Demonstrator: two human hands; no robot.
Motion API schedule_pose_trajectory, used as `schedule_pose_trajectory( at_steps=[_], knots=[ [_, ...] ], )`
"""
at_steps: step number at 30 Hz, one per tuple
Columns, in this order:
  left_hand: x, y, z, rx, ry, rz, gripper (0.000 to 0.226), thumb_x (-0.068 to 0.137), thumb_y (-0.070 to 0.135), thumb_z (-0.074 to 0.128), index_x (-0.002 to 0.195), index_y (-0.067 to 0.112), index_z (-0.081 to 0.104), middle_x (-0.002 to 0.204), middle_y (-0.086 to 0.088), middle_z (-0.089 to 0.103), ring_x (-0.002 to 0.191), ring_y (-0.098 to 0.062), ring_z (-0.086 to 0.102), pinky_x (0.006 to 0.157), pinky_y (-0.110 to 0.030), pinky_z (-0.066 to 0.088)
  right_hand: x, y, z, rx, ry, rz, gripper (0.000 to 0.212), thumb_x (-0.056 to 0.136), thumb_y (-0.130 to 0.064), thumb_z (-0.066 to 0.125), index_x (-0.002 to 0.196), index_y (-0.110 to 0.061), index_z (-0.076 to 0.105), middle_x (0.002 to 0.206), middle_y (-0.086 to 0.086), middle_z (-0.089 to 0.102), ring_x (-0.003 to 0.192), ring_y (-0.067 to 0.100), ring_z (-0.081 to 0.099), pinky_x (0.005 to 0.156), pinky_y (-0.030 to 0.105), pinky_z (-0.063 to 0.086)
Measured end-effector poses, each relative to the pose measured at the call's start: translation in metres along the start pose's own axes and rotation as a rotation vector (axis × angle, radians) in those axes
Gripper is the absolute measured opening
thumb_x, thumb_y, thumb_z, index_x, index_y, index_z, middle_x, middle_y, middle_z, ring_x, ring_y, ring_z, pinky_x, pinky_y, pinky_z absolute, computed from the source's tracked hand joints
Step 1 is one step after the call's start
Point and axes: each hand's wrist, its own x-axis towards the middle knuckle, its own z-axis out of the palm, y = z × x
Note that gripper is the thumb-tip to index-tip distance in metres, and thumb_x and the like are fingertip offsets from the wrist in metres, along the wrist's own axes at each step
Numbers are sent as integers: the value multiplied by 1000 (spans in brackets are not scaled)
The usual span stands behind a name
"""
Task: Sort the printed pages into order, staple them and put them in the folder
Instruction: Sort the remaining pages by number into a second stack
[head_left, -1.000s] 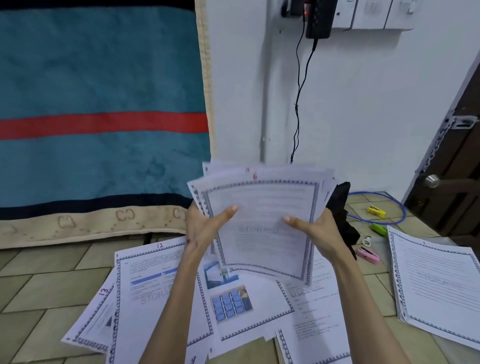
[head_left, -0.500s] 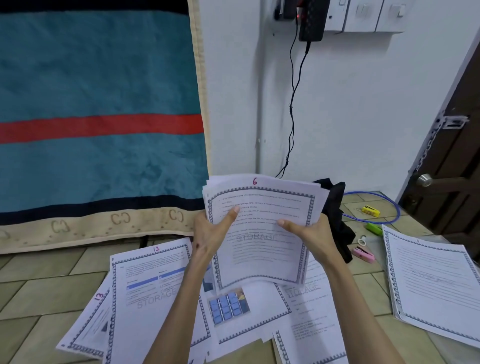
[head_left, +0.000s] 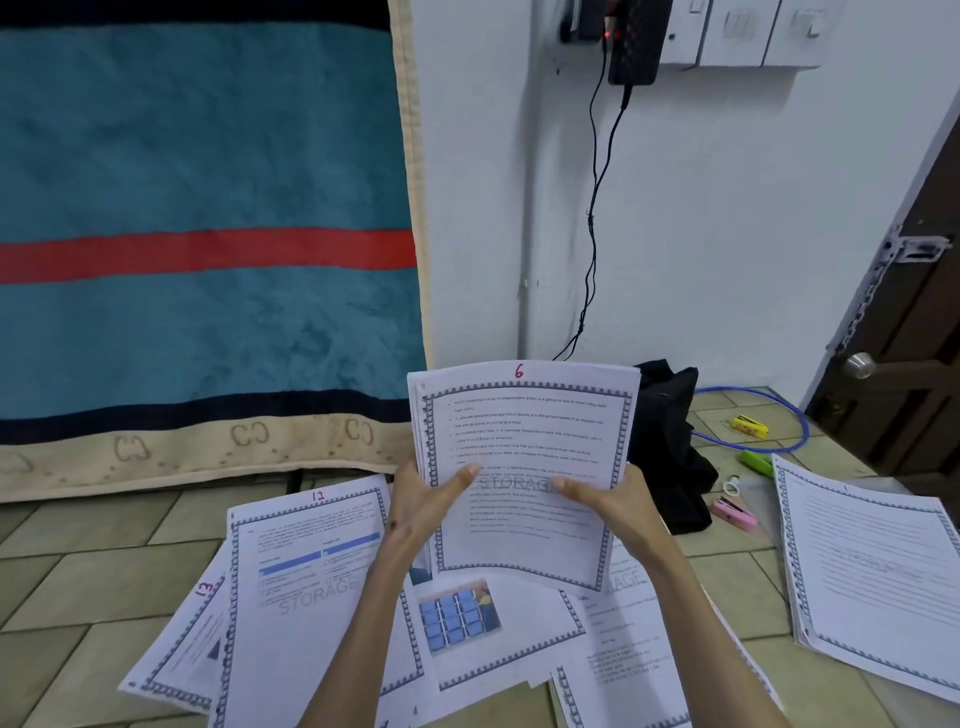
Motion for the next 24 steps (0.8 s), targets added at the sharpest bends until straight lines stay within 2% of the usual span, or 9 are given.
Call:
schedule_pose_trajectory(
  at_steps=[3, 6, 9, 12, 16, 19, 21, 24],
  knots=[
    [-3, -10, 0, -13, 5, -51, 24, 78, 21, 73, 91, 36, 58, 99, 9, 65, 97, -11, 62, 87, -26, 48, -1, 3, 3, 85, -2, 34, 29, 67, -3, 80, 89, -20, 72, 92, -1, 76, 87, 15, 72, 74, 28, 58],
    [-6, -15, 0, -16, -34, -114, 22, 79, 23, 72, 94, 30, 58, 99, 8, 63, 98, -11, 60, 88, -24, 45, 0, 2, 4, 72, -29, 58, 31, 68, -3, 80, 93, -18, 71, 96, 0, 75, 91, 17, 71, 78, 31, 57],
    [-6, -16, 0, -11, -41, -121, 28, 80, 23, 72, 103, 27, 56, 99, 9, 60, 95, -7, 56, 89, -24, 43, 1, 3, 7, 30, -38, 73, 31, 66, -6, 82, 91, -21, 70, 87, -9, 76, 85, 8, 72, 70, 20, 56],
    [-4, -17, -3, -31, -21, -109, 23, 78, 21, 72, 98, 26, 61, 95, 10, 64, 89, -5, 60, 81, -20, 49, -1, 3, 7, 0, -65, 68, 31, 66, -6, 83, 89, -23, 69, 80, -15, 75, 79, 2, 71, 62, 13, 53],
    [-2, -22, -10, -34, -60, -93, 15, 85, 22, 64, 100, 24, 64, 94, 13, 67, 96, -10, 64, 73, -13, 54, -2, 5, 3, 0, -77, 59, 31, 66, -8, 82, 92, -21, 71, 90, -8, 76, 86, 9, 71, 68, 18, 55],
    [-4, -24, -8, -51, -43, -115, 12, 86, 19, 64, 97, 22, 67, 90, 13, 68, 89, -5, 65, 68, -12, 54, -3, 8, 4, 60, -50, 72, 29, 68, -6, 80, 92, -18, 71, 92, -3, 76, 86, 12, 72, 71, 23, 56],
    [-6, -26, -8, -34, -36, -119, 8, 84, 21, 67, 89, 27, 68, 87, 13, 68, 86, -2, 64, 66, -11, 53, -3, 10, 6, 85, -40, 79, 27, 69, -3, 79, 90, -18, 71, 89, -4, 76, 85, 13, 72, 69, 23, 57],
    [-9, -31, -6, 50, -52, -142, 16, 77, 24, 73, 92, 25, 67, 85, 14, 66, 82, 5, 60, 63, -7, 51, -1, 14, 6, 74, -36, 90, 28, 67, -3, 80, 89, -18, 71, 89, -4, 76, 85, 13, 72, 72, 25, 57]
  ],
)
